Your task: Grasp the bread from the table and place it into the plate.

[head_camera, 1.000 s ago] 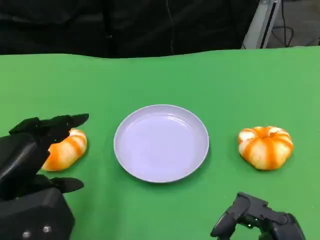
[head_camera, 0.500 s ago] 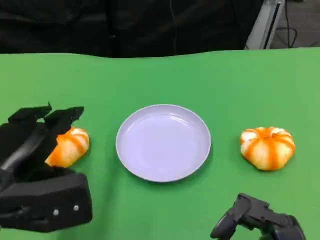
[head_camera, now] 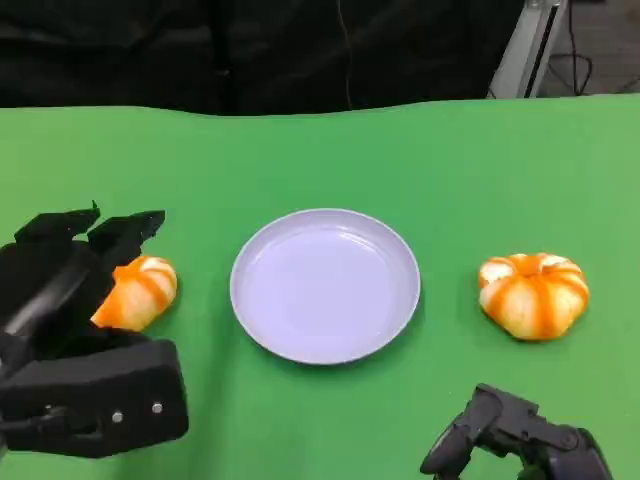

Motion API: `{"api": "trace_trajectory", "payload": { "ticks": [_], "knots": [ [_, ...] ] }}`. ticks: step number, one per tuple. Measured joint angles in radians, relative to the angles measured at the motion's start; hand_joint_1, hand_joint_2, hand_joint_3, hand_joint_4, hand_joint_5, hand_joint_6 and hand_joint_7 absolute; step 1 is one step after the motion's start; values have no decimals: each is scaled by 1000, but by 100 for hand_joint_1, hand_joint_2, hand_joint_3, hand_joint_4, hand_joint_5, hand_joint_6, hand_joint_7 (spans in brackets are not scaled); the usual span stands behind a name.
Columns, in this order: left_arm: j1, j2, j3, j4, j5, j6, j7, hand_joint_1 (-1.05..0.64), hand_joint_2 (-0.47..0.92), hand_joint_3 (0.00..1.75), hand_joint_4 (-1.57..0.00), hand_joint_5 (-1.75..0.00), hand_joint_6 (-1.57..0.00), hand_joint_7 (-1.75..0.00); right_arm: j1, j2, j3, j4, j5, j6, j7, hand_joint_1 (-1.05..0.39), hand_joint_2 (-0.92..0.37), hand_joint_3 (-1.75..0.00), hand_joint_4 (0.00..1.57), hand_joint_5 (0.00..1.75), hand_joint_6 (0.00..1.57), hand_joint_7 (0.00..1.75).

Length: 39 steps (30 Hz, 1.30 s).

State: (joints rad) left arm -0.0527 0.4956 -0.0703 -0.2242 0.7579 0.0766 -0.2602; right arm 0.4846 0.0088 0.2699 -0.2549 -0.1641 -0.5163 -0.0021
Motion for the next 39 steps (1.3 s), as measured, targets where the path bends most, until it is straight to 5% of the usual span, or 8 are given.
{"api": "trace_trajectory", "payload": {
  "ticks": [28,31,32,33,35,36,37,39],
  "knots": [
    [-540,-127,-337,1126,41,-20,216,-47,92,6,-19,-19,-26,-1,-13,2,1,10,-8,-6,-7,-6,-27,-139,76,157,82,127],
    [-573,-132,-346,1215,11,-75,251,-27,92,17,-69,-18,-76,-7,-16,2,1,15,-9,-9,-8,-7,-27,-138,76,157,82,127],
    [-578,-132,-343,1241,-2,-102,276,-25,91,19,-77,-85,-96,-28,-15,3,2,16,-11,-10,-9,-7,-28,-137,76,157,82,127],
    [-584,-130,-340,1263,-17,-131,305,-26,90,14,-79,-110,-103,-38,-14,3,2,17,-14,-10,-10,-7,-28,-137,76,157,82,127],
    [-585,-122,-337,1284,-33,-185,362,-27,89,7,-78,-130,-109,-48,-12,3,4,17,-18,-10,-10,-7,-28,-137,76,157,82,127],
    [-584,-119,-336,1290,-40,-206,384,-23,91,9,-76,-156,-86,-116,-12,3,5,17,-18,-10,-10,-8,-29,-137,76,157,82,127],
    [-580,-114,-333,1290,-52,-230,412,-22,91,10,-75,-165,-75,-145,-12,3,6,17,-19,-10,-10,-8,-29,-137,76,157,82,127],
    [-563,-105,-323,1287,-70,-280,468,-20,91,13,-79,-173,-70,-156,-11,3,7,17,-20,-10,-11,-8,-29,-136,76,157,82,127]
  ]
}}
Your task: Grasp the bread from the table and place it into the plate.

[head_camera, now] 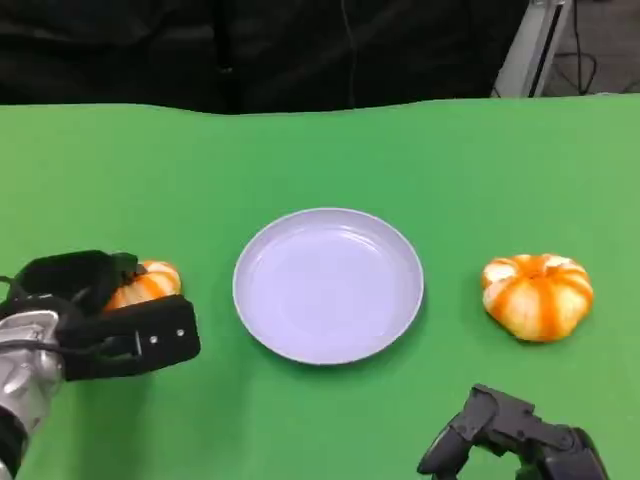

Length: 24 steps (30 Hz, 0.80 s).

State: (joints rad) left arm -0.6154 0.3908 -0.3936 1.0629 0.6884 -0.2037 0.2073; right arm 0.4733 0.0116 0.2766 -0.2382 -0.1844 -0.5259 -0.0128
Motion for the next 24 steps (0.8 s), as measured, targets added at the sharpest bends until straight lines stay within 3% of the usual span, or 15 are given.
{"api": "trace_trajectory", "payload": {
  "ticks": [3,5,8,9,11,13,18,24],
  "knots": [
    [16,7,3,-18,-17,-65,48,-18,91,16,-83,-174,-65,-170,0,0,1,0,0,0,-1,-7,-29,-136,75,157,82,127],
    [25,14,2,-54,-16,-101,79,-17,67,70,-87,-175,-67,-170,0,0,2,-1,1,0,-1,-6,-29,-137,75,157,82,127],
    [29,25,5,-118,-16,-141,131,-17,58,89,-88,-175,-67,-170,0,0,1,-2,1,0,-1,-6,-29,-137,76,156,82,127],
    [29,27,6,-130,-16,-146,138,-15,55,97,-90,-175,-72,-162,0,0,1,-2,1,0,-1,-7,-28,-137,76,157,82,127],
    [45,38,10,-184,-11,-143,160,-14,53,102,-91,-175,-75,-157,2,0,1,-2,1,0,-1,-7,-28,-137,76,157,82,127],
    [60,51,25,-257,-1,-139,193,-15,46,115,-93,-175,-71,-171,2,0,1,-1,1,0,-2,-7,-28,-136,76,157,82,127],
    [91,70,51,-404,17,-128,250,-15,38,126,-90,-175,-70,-175,1,0,4,-1,1,1,-4,-8,-29,-135,76,157,82,127],
    [123,28,54,-581,8,-123,220,-17,36,133,-92,-175,-70,-175,2,-3,3,-2,1,1,-4,-9,-30,-133,75,157,82,126]
  ]
}}
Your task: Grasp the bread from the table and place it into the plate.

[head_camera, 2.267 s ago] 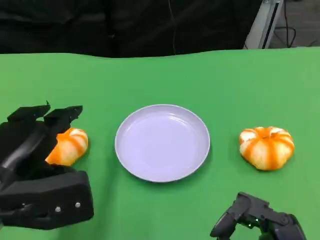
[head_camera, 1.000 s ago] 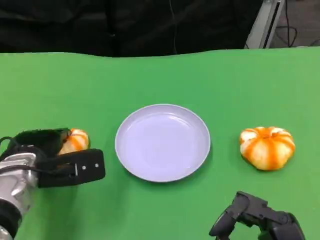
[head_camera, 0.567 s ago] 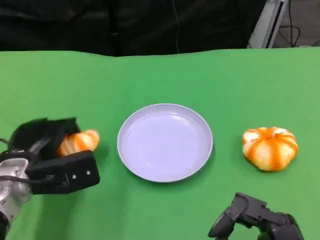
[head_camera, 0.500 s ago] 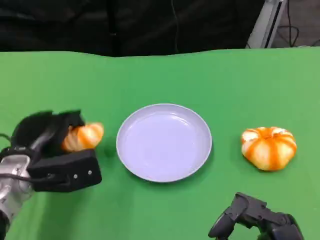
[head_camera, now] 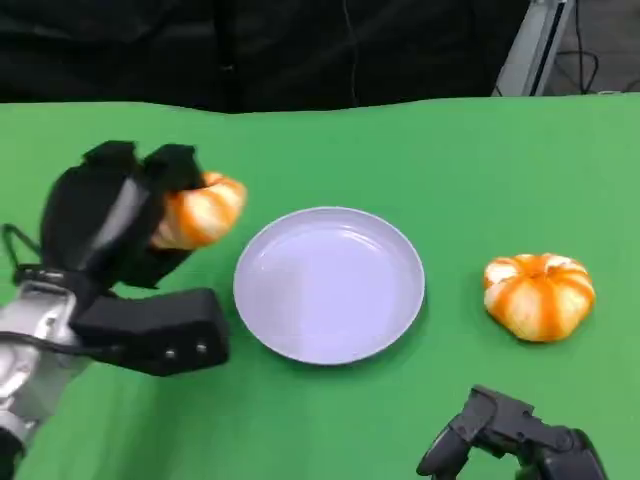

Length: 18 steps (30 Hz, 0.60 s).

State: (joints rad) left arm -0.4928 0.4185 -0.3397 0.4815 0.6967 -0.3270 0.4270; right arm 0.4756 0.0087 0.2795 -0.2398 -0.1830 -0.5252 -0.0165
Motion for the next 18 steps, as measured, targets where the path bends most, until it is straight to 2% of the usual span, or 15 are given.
{"api": "trace_trajectory", "payload": {
  "ticks": [8,18],
  "knots": [
    [-9,-96,-45,-33,4,6,-88,-16,34,131,-94,-175,-72,-174,5,-2,0,0,3,0,-1,-7,-29,-135,76,157,82,127],
    [-78,-184,-108,100,22,0,-124,-17,36,128,-94,-175,-73,-172,3,0,5,-3,4,-1,-2,-10,-29,-135,76,157,82,127]
  ]
}}
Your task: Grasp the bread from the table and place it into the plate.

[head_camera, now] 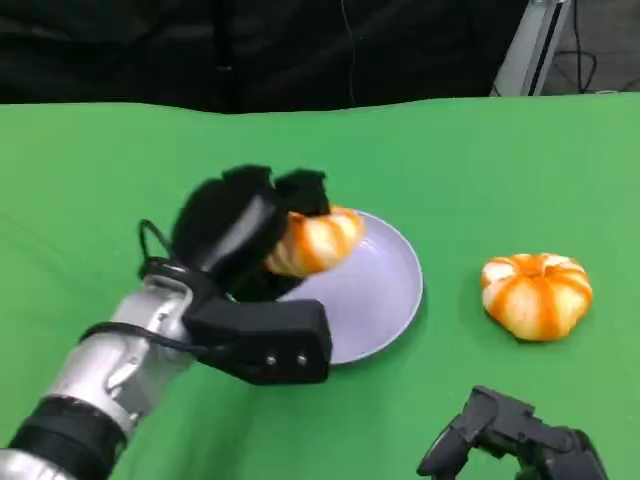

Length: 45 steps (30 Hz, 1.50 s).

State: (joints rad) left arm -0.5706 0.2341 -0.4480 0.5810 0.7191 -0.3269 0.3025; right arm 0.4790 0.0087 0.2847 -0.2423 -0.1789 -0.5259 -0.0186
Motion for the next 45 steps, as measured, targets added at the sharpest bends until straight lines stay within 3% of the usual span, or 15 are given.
{"api": "trace_trajectory", "payload": {
  "ticks": [31,32,33,34,36,39,45],
  "knots": [
    [-11,-3,-5,24,8,-6,0,-17,38,125,-94,-175,-73,-172,0,1,1,0,-2,0,0,-10,-29,-135,76,157,82,127],
    [-11,-3,-5,24,8,-6,0,-37,64,70,-40,-102,-31,-80,0,1,1,0,-2,0,0,-8,-29,-135,76,157,82,127],
    [-19,-6,-10,31,4,5,-35,-68,78,60,-20,-52,-16,-41,1,1,0,0,-2,0,-1,-7,-29,-136,76,157,82,128],
    [-36,-8,-20,40,2,29,-106,-89,86,56,-8,-21,-6,-17,-2,0,1,1,-2,0,0,-6,-29,-137,76,157,82,128],
    [-54,-8,-36,48,-8,90,-267,-100,91,54,-2,-5,-2,-4,-8,1,1,3,-2,0,0,-5,-29,-137,76,157,82,128],
    [-68,-4,-51,48,-25,161,-459,-103,92,53,0,0,0,0,-12,-3,-3,17,-1,-7,0,-5,-28,-138,77,156,82,128],
    [-68,3,-51,25,-26,193,-508,-104,92,54,0,0,0,0,-17,-4,-8,23,-1,-13,0,-5,-28,-138,77,156,82,128]
  ]
}}
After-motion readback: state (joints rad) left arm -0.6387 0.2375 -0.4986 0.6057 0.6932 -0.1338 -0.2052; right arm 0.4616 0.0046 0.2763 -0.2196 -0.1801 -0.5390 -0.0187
